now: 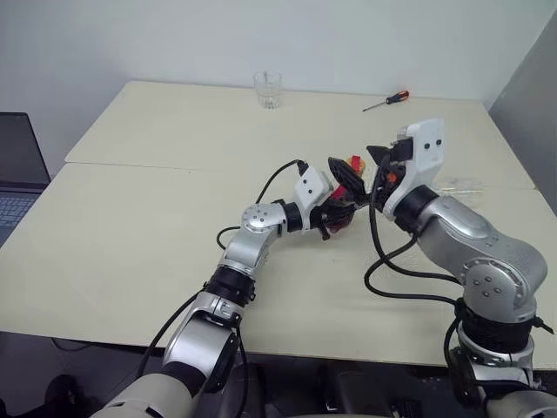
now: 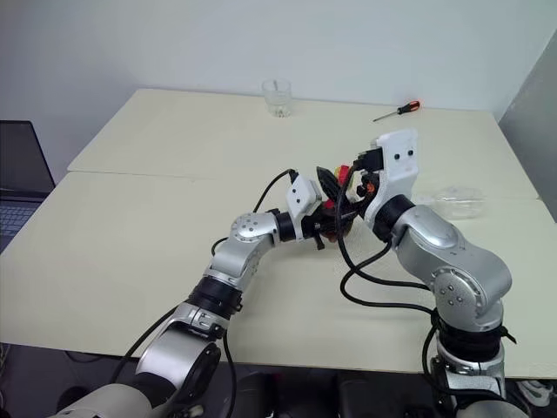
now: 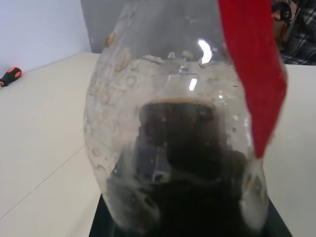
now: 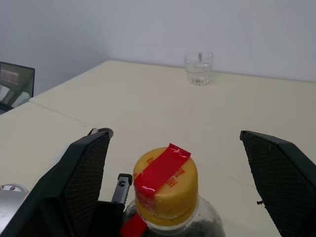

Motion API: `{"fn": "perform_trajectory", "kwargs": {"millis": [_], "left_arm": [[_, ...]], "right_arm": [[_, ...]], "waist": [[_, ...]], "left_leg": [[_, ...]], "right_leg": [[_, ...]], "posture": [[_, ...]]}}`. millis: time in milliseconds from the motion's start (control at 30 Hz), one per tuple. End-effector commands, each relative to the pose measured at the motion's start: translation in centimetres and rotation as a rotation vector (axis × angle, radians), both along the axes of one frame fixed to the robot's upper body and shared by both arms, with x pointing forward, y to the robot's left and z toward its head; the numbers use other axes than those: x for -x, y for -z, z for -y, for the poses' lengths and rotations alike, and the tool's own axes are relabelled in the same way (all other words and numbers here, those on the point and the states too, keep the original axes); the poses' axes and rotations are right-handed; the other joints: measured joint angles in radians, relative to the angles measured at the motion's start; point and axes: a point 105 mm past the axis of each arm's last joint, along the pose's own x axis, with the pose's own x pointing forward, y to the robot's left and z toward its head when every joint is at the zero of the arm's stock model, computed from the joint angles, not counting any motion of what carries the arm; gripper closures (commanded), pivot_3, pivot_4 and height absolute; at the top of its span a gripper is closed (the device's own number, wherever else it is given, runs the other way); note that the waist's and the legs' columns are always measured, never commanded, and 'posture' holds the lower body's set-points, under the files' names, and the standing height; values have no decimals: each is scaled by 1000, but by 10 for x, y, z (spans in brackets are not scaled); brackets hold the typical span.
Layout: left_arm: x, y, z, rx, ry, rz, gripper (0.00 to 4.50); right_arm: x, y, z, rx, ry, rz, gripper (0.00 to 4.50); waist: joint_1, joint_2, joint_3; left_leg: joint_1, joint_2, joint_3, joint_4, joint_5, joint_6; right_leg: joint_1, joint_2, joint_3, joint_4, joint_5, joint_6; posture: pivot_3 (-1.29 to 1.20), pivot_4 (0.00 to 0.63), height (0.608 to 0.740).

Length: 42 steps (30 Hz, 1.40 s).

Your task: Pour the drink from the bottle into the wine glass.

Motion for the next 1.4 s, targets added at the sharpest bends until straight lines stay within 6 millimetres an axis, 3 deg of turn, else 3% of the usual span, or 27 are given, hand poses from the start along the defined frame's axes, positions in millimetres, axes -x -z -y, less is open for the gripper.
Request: {"fn": "perform_trajectory", "kwargs": {"millis": [33,300,667,967,1400], "left_arm": [[2,-19,3,37,13,68,3475],[2,-19,3,39,8,70,3475],[3,-20,6,47,15,68,3475],[3,-20,8,47,23,67,3475],[4,-20,8,48,29,64,3475]], "right_arm": [[-1,-14,-1,-11,8,66,0],[-14,-14,7,-31,70,72,0],[-17,-15,20,-4,106,83,0],[-8,-12,38,33,110,87,0],[2,-7,34,46,48,80,0]], "waist": [[0,0,0],[0,0,0],[0,0,0],[0,0,0],[0,0,0]], "left_leg": [[0,0,0,0,0,0],[0,0,0,0,0,0],[0,0,0,0,0,0],[0,0,0,0,0,0],[0,0,0,0,0,0]], "right_leg": [[0,0,0,0,0,0],[0,0,0,0,0,0],[0,0,0,0,0,0],[0,0,0,0,0,0],[0,0,0,0,0,0]], "posture": [[0,150,740],[0,150,740],[0,150,740],[0,150,740],[0,150,740]]}}
